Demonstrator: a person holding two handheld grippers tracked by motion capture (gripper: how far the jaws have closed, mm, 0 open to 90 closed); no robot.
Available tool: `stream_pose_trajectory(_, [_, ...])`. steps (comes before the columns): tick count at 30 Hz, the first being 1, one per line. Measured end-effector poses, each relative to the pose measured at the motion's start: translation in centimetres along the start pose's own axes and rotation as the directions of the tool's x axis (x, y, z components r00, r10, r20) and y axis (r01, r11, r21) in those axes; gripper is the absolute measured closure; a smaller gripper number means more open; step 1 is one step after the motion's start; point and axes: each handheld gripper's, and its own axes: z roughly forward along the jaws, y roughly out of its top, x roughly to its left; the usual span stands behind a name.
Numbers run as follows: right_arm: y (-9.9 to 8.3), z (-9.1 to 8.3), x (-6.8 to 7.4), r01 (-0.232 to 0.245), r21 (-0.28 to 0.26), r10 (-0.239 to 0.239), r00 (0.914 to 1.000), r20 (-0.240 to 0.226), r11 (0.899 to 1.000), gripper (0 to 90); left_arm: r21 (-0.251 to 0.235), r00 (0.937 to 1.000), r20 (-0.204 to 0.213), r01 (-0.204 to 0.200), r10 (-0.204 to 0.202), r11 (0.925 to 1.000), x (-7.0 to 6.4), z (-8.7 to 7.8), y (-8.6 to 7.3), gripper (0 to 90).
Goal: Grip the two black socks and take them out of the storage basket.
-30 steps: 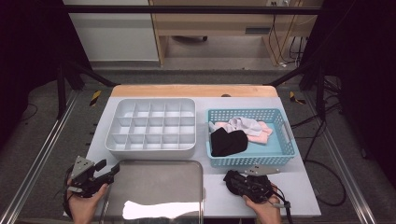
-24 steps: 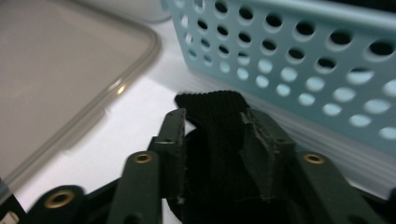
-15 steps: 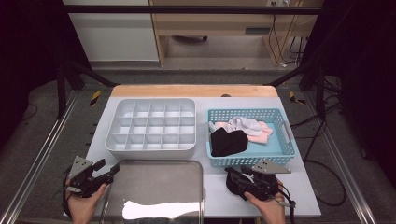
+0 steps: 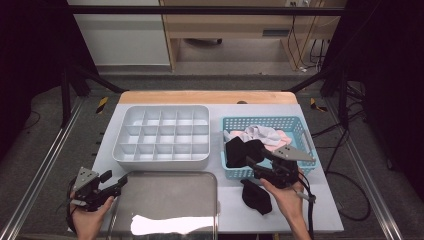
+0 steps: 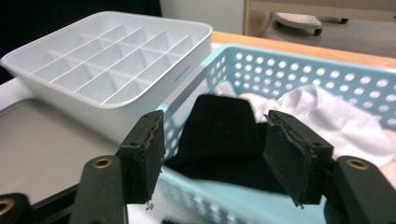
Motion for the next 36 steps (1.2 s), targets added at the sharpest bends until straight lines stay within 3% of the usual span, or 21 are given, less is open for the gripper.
stream_pose_trajectory(8, [2.2,2.8,-1.4,-0.019,0.005,0.018,0.9988,0.046,1.000,34.4,0.003,1.0000,0.000,0.002,-0.002,1.0000,0.0,0.1,0.0,36.1])
stream_pose_trajectory(16, [4.2,5.0,-2.5,-0.022,0.011,0.021,0.9980,0.059,1.000,32.5,0.008,1.0000,0.005,0.002,-0.002,1.0000,-0.1,0.2,0.0,36.6])
stream_pose_trajectory(28, [4.2,8.2,-2.8,-0.015,0.075,0.011,0.9985,0.054,0.997,38.2,0.014,1.0000,0.009,0.000,0.000,0.9999,0.0,0.4,0.0,36.8])
stream_pose_trajectory(36, [5.2,9.8,-2.8,0.012,0.086,-0.016,0.9988,0.047,0.996,41.2,0.015,1.0000,0.007,-0.001,0.001,0.9999,0.0,0.4,0.0,36.9])
